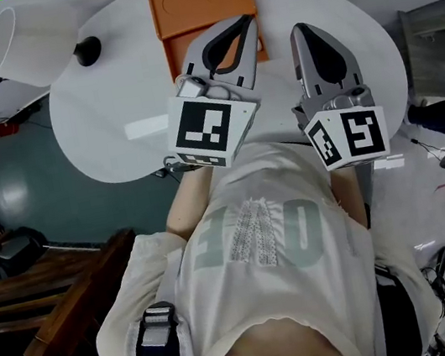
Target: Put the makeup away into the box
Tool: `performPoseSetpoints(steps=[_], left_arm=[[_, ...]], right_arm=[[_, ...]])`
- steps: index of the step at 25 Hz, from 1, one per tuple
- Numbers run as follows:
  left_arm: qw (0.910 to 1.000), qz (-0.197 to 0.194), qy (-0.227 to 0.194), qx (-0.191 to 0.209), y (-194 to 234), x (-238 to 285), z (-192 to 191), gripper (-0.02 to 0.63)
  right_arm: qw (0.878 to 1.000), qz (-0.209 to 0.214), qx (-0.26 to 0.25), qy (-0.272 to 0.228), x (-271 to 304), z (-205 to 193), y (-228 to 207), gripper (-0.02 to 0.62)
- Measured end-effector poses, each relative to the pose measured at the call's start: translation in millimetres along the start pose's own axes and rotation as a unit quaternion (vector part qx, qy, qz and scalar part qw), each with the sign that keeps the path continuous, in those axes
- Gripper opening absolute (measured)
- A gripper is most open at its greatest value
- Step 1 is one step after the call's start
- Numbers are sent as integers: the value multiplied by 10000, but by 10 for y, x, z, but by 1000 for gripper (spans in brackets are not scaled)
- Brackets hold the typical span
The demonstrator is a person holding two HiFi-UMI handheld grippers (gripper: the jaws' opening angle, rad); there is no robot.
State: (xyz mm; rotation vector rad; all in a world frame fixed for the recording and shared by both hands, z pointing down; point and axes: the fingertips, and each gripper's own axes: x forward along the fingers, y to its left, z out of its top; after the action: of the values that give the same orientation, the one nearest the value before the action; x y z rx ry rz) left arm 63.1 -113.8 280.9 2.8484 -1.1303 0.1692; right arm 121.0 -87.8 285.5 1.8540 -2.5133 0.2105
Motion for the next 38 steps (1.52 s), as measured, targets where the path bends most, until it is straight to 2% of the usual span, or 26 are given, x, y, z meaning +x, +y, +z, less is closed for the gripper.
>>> performPoseSetpoints(steps=[8,11,14,18,21,23,25,27,28,34,38], left_arm=[[9999,-101,82,-103,-146,-14,-110,6],[9992,-320,210,-138,-256,54,-216,8],[9957,-739,522,-179,-469,182,-387,122],[9851,-1411,984,-93,-927,387,-743,220],[9643,-2071,1598,409,-1380,519,-1266,310],[9421,-2414,2115,970,-1619,561,-1709,343],[9163,-2615,2597,1567,-1764,574,-2134,345],[8944,-2794,2939,1888,-1869,599,-2450,345],[8869,-2870,3056,1939,-1913,614,-2560,345],[8522,-3081,3649,2138,-2019,683,-2986,345],[8466,-3133,3880,1859,-2010,689,-3060,344]], right_arm=[[10000,-75,18,4,-152,-21,-62,5],[9999,-157,16,13,-264,-41,-141,5],[9995,-323,-2,16,-402,-55,-287,5],[9977,-672,14,12,-626,-77,-576,5],[9957,-923,5,-1,-800,-92,-812,5],[9942,-1080,-4,-3,-911,-101,-957,5],[9927,-1204,-14,-2,-1005,-112,-1082,5],[9918,-1274,-38,-10,-1070,-118,-1199,5],[9916,-1295,-48,-12,-1097,-123,-1251,5],[9921,-1252,-67,-5,-1151,-137,-1414,5],[9934,-1143,-68,-7,-1121,-143,-1451,5]])
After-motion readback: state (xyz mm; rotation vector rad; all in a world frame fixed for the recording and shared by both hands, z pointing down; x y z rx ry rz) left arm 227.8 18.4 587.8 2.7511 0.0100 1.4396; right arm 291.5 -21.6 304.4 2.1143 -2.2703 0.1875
